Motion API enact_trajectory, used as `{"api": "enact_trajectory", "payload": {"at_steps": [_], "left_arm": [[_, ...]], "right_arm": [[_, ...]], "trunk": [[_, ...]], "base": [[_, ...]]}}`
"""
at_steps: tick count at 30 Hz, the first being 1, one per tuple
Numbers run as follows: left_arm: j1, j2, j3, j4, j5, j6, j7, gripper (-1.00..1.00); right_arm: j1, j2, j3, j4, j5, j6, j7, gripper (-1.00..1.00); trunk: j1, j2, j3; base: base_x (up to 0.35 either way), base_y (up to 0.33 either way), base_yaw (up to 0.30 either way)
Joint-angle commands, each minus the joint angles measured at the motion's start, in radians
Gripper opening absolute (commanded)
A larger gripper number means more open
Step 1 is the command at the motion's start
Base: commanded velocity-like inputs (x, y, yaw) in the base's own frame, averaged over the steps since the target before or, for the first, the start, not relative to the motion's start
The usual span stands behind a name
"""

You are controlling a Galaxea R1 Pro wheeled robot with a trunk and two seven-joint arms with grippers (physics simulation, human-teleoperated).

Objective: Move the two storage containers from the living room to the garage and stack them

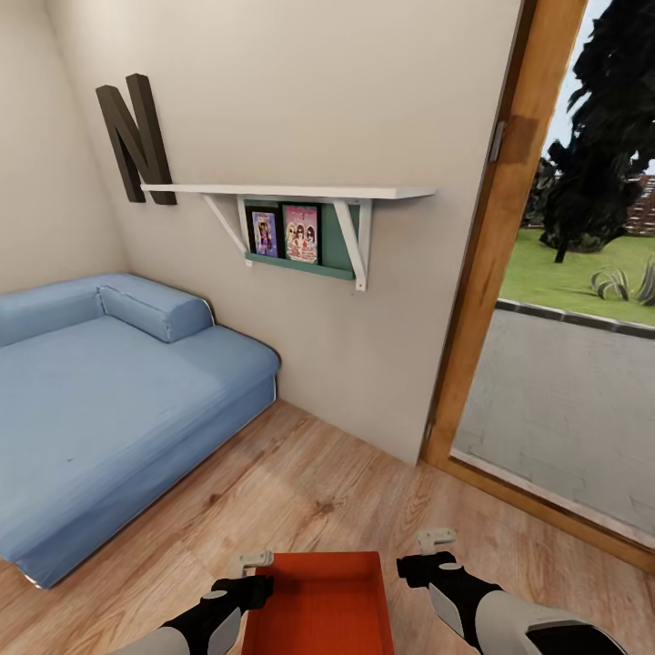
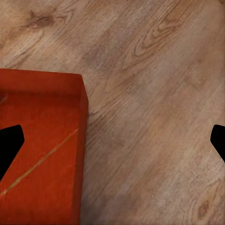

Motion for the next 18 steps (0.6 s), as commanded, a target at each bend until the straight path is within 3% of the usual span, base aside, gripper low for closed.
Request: {"api": "enact_trajectory", "payload": {"at_steps": [1, 14, 18], "left_arm": [[-0.001, 0.0, 0.005, 0.001, 0.001, -0.004, 0.002, 1.0], [-0.001, 0.0, 0.005, 0.002, 0.001, -0.004, 0.002, 1.0], [-0.001, 0.0, 0.005, 0.002, 0.001, -0.004, 0.002, 1.0]], "right_arm": [[-0.001, 0.0, 0.007, 0.002, 0.002, -0.003, -0.004, 1.0], [0.005, 0.0, 0.007, 0.002, 0.002, -0.003, -0.004, 1.0], [0.005, 0.0, 0.007, 0.002, 0.002, -0.003, -0.004, 1.0]], "trunk": [[0.0, 0.0, -0.001], [0.0, 0.0, -0.001], [0.0, 0.0, -0.001]], "base": [[0.0, 0.0, 0.0], [-0.001, 0.0, 0.0], [-0.126, 0.0, 0.0]]}}
